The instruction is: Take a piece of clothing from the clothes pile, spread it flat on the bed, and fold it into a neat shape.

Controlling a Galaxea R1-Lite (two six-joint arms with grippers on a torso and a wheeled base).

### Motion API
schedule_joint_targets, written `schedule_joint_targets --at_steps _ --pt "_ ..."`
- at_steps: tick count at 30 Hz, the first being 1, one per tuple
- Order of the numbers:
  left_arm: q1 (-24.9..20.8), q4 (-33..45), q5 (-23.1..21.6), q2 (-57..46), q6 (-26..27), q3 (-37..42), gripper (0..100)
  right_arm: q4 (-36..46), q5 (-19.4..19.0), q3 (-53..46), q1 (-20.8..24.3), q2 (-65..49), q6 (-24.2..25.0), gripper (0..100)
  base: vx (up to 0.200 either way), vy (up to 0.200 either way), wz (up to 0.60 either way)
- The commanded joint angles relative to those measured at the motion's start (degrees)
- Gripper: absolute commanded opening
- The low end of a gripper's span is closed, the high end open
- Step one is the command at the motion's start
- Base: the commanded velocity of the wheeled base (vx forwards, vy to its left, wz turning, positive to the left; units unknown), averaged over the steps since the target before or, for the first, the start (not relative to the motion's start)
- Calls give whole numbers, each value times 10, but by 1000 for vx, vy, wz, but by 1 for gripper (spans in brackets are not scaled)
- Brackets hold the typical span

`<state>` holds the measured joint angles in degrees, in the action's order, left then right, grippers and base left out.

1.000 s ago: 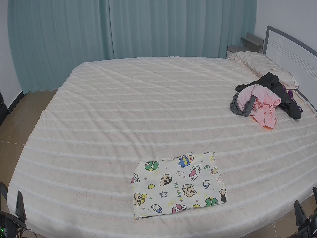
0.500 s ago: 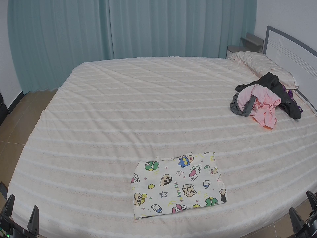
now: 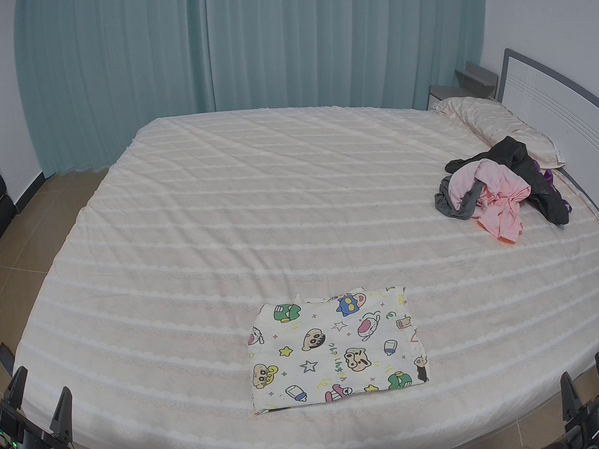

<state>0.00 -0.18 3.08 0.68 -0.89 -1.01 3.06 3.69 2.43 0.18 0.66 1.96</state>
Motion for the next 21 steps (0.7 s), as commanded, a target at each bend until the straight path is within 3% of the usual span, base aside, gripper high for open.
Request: schedule_joint_targets --at_steps 1,3,21 --pt "0 -1 7 -7 2 10 100 -5 -37 -16 -1 -5 -19 100 0 0 0" --pt "0 -1 7 -7 1 10 100 -7 -40 -16 -1 -5 -35 100 0 0 0" --pt "0 -1 8 -7 -4 10 100 -24 -44 -23 3 -6 -14 100 0 0 0"
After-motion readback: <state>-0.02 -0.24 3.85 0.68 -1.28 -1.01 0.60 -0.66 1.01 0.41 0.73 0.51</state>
